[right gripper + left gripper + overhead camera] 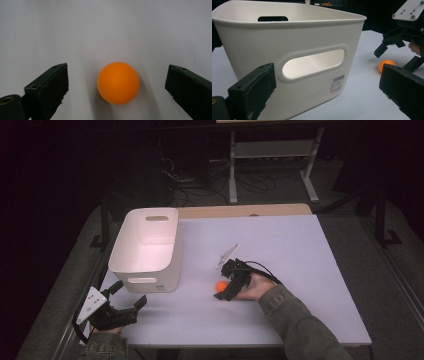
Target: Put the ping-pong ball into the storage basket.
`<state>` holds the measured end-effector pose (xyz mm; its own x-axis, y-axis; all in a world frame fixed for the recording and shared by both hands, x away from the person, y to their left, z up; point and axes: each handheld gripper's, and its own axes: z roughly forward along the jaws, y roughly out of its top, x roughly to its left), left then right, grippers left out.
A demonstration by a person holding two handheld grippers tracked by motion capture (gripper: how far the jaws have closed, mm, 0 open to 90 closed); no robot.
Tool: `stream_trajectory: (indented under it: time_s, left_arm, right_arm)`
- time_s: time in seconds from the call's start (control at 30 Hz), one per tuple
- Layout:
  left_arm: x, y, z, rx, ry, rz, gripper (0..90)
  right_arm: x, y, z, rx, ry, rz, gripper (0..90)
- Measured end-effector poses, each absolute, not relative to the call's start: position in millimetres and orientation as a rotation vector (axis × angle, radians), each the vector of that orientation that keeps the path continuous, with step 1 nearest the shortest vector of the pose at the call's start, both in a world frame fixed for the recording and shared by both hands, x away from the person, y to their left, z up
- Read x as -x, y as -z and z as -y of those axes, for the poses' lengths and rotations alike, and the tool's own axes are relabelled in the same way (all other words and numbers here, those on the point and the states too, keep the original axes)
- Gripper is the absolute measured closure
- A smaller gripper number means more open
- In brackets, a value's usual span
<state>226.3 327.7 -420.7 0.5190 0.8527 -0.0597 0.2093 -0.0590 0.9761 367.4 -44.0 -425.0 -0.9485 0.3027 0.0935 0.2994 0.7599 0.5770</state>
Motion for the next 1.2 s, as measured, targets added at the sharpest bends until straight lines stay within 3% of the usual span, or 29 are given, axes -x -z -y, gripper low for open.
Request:
stream_trajectory:
  time_s: [0.07,0.1,0.33,0.7,1.2]
  left_arm:
    - [-226,421,-328,-1.575,-0.678,-0.936,0.3]
    - [-226,421,-328,-1.575,-0.678,-0.936,0.3]
    - [-226,421,-328,-1.577,-0.674,-0.934,0.3]
    - [-226,421,-327,-1.574,-0.666,-0.922,0.3]
    - [-226,421,-327,-1.577,-0.664,-0.926,0.3]
  right_arm:
    - [-367,426,43,-0.505,-0.95,-2.952,8.0]
    - [-367,427,43,-0.496,-0.934,-2.961,13.4]
    - [-366,429,42,-0.496,-0.91,-2.961,21.4]
    - [-366,431,43,-0.491,-0.915,-2.987,48.9]
    - [-365,410,53,-0.498,-0.993,-2.94,49.6]
